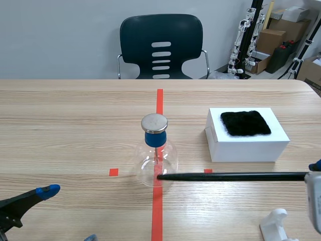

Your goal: Do the electroscope experiment. pick up the black charging rod

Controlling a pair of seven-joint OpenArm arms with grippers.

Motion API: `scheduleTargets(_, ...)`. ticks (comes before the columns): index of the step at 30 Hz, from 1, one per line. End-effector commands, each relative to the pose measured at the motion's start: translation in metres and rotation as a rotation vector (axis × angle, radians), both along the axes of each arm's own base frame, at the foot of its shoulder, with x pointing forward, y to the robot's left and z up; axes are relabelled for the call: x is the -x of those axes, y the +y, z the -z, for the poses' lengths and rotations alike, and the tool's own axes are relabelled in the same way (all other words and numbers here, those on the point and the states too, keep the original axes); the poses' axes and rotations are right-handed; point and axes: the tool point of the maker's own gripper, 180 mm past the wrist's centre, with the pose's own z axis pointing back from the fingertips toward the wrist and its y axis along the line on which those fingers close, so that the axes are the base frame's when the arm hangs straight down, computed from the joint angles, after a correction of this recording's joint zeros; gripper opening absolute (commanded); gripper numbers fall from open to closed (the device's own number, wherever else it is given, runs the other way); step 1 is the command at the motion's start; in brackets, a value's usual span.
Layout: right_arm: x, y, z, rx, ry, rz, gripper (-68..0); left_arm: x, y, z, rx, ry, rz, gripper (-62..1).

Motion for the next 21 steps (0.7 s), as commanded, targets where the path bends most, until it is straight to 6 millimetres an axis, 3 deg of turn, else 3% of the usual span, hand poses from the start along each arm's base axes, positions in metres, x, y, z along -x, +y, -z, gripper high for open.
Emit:
scheduleTargets(1, 0.001, 0.005, -0.002, -0.006, -0.003, -0.013, -66.4, -0.003, 0.0, -0.006, 0.02, -0.023, -0.007, 1.4)
scheduleTargets(15, 0.003, 0.025, -0.018, 0.025, -0.227, -0.146, -66.4, -0.003, 0.0, -0.006, 0.02, -0.023, -0.007, 1.4)
scheduleTargets(21, 0.005, 0.03, -0.019, 0.015, -0.244, -0.147, -66.4, -0.003, 0.0, -0.006, 0.02, -0.023, -0.007, 1.4)
